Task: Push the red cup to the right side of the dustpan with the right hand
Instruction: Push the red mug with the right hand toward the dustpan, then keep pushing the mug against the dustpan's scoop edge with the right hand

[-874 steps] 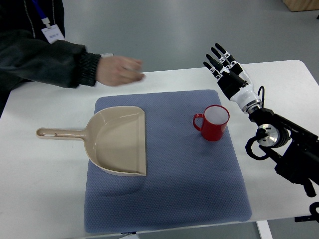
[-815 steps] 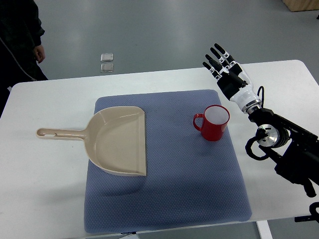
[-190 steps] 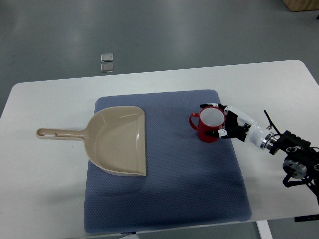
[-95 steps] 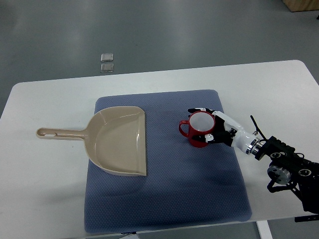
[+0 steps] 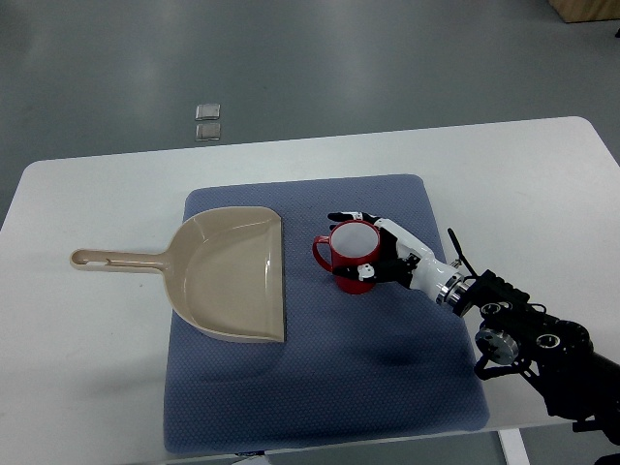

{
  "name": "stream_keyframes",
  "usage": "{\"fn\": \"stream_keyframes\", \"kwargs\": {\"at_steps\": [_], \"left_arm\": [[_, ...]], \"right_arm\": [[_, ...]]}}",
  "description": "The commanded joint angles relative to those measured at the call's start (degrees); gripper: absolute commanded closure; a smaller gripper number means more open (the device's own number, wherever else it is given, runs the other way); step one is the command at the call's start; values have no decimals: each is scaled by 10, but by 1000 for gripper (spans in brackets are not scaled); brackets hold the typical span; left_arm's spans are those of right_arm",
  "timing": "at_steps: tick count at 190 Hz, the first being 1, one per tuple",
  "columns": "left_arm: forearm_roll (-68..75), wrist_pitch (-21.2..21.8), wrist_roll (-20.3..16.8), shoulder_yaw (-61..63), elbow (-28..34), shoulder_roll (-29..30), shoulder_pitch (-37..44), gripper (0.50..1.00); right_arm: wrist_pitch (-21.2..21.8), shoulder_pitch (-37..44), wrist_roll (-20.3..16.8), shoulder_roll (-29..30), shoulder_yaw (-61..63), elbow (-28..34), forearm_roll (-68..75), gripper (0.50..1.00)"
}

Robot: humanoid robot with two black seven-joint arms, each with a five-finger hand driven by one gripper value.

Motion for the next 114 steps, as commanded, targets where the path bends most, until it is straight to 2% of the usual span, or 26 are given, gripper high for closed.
{"fn": "stream_keyframes", "kwargs": {"at_steps": [1, 114], "left_arm": [[0, 0, 0, 1, 0, 0, 1, 500], [0, 0, 0, 0, 0, 0, 0, 500]], "right_arm": [[-10, 5, 0, 13, -11, 0, -2, 570], [-41, 5, 0, 48, -37, 9, -13, 570]]}}
